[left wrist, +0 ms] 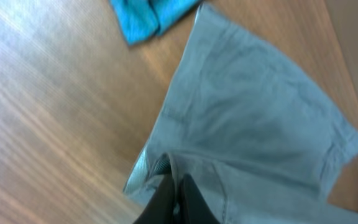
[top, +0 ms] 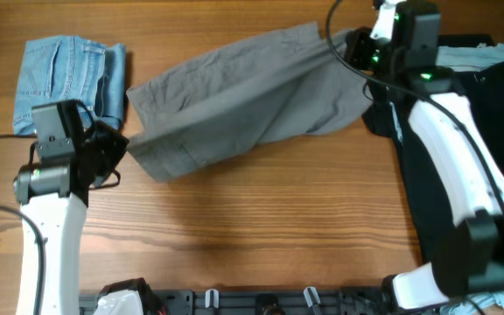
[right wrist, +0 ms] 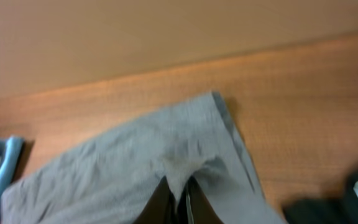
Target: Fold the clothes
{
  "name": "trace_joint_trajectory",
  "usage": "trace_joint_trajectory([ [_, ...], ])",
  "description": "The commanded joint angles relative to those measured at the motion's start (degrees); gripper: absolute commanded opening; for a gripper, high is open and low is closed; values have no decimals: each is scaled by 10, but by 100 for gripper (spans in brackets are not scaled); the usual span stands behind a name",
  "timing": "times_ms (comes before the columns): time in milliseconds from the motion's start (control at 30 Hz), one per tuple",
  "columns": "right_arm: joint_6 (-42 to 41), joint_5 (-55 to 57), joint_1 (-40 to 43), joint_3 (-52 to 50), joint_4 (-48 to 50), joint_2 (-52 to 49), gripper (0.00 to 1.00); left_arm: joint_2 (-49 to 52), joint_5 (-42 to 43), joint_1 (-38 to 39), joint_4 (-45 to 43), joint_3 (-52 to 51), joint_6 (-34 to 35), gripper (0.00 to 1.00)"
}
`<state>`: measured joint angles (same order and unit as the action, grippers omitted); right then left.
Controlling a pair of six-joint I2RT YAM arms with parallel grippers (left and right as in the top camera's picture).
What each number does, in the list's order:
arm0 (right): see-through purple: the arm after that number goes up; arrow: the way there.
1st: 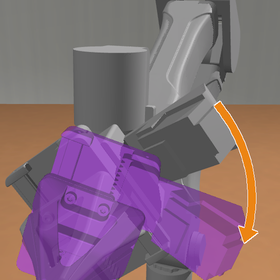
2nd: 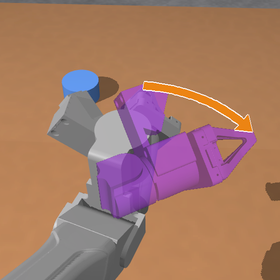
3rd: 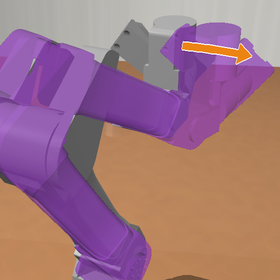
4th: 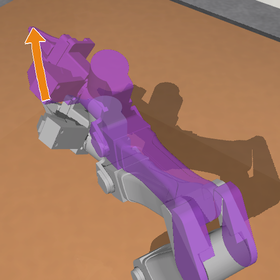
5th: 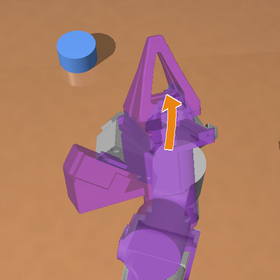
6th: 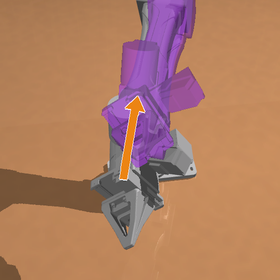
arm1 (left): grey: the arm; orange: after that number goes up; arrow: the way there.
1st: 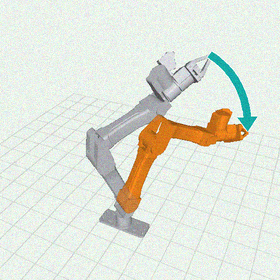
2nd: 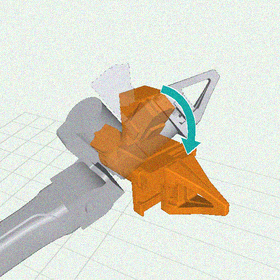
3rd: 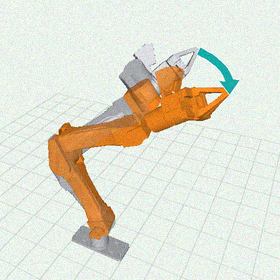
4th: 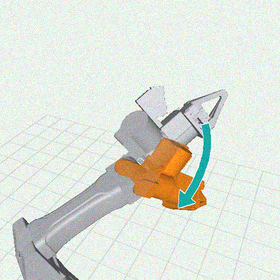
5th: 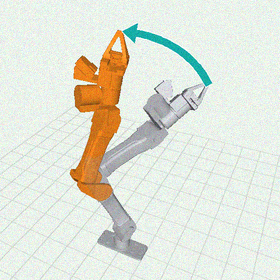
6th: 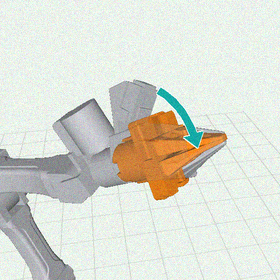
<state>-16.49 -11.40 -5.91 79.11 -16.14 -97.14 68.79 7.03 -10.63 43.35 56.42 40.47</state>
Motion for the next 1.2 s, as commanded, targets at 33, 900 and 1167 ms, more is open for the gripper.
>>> trace_joint_trajectory([
  [33, -16, 4, 13, 10, 120, -93, 5, 93, -20, -11, -163, 5, -10, 4],
  [900, -5, -62, 53, -40, -156, -197, 64, 353, 101, 66, -100, -2, -236, 65],
  [1167, -46, 76, 54, -67, -279, -167, 4, 342, 81, -18, -48, 13, -222, 4],
])
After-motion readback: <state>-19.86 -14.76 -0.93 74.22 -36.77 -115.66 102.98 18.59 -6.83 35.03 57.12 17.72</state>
